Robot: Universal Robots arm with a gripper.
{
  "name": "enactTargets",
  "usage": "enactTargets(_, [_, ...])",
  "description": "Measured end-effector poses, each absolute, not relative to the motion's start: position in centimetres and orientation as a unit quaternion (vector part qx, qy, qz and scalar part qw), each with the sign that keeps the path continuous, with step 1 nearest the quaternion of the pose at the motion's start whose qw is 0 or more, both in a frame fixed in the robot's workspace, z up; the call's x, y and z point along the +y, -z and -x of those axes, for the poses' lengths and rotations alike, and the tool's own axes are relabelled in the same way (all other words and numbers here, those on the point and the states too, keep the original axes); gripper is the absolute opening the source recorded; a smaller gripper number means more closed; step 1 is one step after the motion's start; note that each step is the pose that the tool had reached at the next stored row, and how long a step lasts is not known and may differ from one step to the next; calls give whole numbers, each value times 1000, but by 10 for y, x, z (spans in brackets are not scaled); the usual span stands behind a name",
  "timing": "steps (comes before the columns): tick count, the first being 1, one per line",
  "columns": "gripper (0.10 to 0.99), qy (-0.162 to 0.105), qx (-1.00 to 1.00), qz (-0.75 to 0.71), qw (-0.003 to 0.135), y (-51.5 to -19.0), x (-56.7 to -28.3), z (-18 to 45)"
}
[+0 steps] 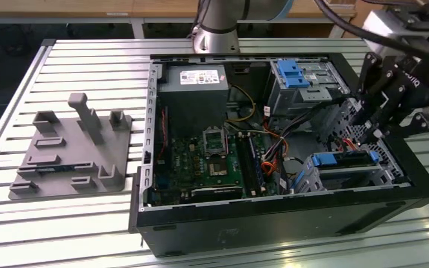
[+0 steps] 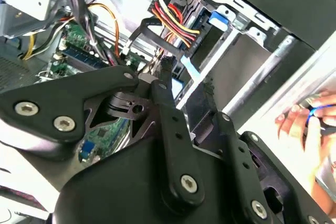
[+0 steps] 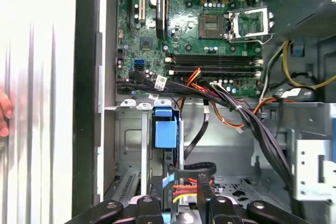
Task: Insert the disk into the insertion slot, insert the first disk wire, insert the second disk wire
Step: 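Insert the second disk wire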
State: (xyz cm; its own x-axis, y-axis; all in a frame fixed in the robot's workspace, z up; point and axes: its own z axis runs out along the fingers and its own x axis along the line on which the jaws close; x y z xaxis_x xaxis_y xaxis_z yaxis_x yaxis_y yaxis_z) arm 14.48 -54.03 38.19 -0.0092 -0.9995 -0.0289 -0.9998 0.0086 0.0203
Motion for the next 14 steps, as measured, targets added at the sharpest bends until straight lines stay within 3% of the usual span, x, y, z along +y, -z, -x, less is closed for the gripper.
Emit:
enactTargets(6, [376, -17, 710, 704, 3, -406, -540, -145])
enactTargets(8, [251, -17, 710, 704, 4, -406, -539, -145])
enactTargets(9, [251, -17, 710, 704, 4, -406, -539, -145])
enactTargets(11, [137, -17, 710, 704, 3, -406, -539, -145])
enactTargets(14, [106, -17, 710, 704, 4, -406, -539, -145])
